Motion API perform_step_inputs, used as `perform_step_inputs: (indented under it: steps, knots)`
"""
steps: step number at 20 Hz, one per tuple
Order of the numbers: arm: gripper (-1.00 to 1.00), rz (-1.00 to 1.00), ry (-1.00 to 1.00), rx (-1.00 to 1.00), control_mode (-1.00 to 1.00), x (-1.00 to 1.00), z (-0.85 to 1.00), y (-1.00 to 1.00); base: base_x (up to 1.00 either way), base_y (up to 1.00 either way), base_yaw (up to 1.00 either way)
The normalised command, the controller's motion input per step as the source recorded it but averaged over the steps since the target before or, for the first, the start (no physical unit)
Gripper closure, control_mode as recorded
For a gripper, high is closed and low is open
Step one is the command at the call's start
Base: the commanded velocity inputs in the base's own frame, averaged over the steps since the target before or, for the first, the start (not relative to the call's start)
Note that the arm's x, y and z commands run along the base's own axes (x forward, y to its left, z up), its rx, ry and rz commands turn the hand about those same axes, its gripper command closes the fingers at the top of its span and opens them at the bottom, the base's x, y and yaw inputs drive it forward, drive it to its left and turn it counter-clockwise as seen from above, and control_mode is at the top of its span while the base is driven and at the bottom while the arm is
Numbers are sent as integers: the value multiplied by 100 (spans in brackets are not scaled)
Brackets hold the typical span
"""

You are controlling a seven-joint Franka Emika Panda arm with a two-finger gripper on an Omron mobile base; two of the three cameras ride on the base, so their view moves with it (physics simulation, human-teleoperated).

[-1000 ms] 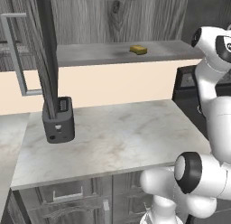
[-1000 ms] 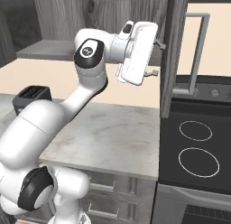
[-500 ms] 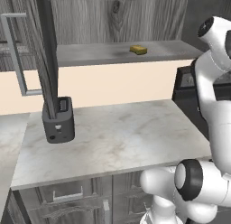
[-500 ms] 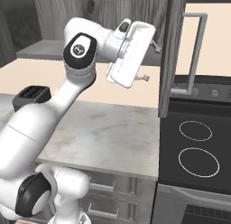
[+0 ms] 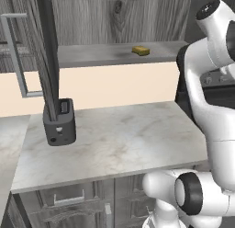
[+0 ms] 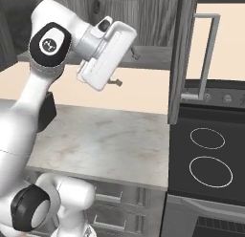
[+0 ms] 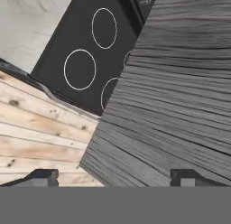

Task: Open the cabinet. Pick the sponge and place it next to the sink. Then close the cabinet.

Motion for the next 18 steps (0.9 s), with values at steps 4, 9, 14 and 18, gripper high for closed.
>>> perform_step_inputs:
  steps: [4, 9, 14, 18]
  knots:
    - [-100, 6, -9, 24, -100, 0, 0, 91, 0, 0, 0]
    - [-100, 3, -20, 31, -100, 0, -11, 78, 0, 0, 0]
    - [-100, 0, -32, 39, -100, 0, -25, 52, 0, 0, 0]
    - [-100, 0, -36, 40, -100, 1, -31, 45, 0, 0, 0]
